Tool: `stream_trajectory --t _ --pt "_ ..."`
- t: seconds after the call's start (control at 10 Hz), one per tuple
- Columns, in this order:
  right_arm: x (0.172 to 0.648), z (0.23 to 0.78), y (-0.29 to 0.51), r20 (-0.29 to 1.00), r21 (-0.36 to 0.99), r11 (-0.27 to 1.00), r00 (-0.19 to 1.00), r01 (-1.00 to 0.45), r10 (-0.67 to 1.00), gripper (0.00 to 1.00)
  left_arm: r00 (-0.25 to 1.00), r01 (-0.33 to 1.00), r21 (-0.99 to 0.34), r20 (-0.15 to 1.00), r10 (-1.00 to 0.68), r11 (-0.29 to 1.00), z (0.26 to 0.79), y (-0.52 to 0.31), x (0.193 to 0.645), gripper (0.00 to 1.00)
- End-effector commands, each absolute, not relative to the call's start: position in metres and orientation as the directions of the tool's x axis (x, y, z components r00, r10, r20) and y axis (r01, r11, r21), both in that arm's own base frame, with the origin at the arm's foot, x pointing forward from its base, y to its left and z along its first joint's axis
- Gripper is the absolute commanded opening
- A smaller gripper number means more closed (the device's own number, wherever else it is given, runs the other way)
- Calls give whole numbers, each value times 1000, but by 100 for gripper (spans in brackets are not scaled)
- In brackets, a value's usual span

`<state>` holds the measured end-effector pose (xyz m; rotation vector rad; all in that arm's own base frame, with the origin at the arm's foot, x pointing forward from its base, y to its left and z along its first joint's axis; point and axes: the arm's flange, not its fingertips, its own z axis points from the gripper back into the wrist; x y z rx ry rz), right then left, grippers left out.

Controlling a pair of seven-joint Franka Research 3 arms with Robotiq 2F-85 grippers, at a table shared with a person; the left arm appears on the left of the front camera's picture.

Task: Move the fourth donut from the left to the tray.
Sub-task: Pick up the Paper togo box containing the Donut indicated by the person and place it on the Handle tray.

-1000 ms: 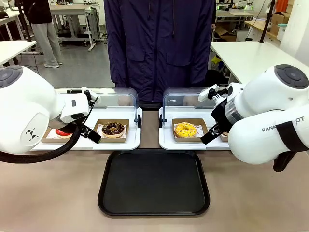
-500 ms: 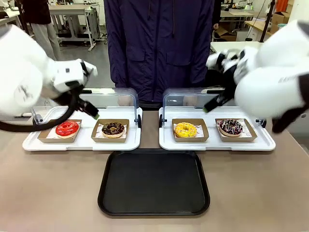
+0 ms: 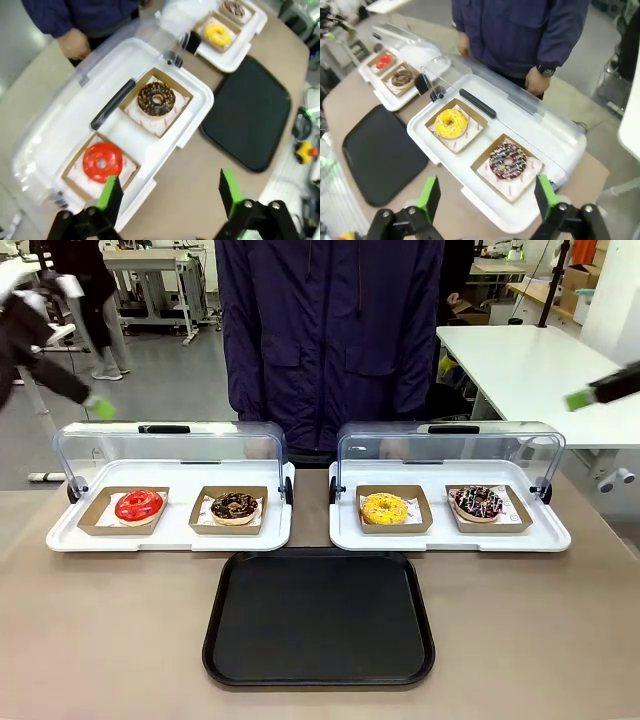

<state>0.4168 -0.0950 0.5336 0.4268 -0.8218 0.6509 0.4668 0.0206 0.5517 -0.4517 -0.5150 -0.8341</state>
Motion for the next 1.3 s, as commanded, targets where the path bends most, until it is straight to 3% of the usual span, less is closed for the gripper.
stream_trajectory --t 0.0,0.3,0.7,1.2 --pt "423 512 -145 828 133 635 438 -761 351 100 577 794 -258 607 -546 551 542 77 488 100" --pt "407 483 -198 899 84 580 312 -811 306 100 497 845 -282 728 -473 454 529 152 479 100" --pt "404 466 -223 924 78 575 275 -815 265 100 465 839 -273 809 -359 471 501 206 469 100" --pt "399 465 -228 943 78 583 249 -809 219 100 385 860 -203 861 -334 467 501 220 433 100"
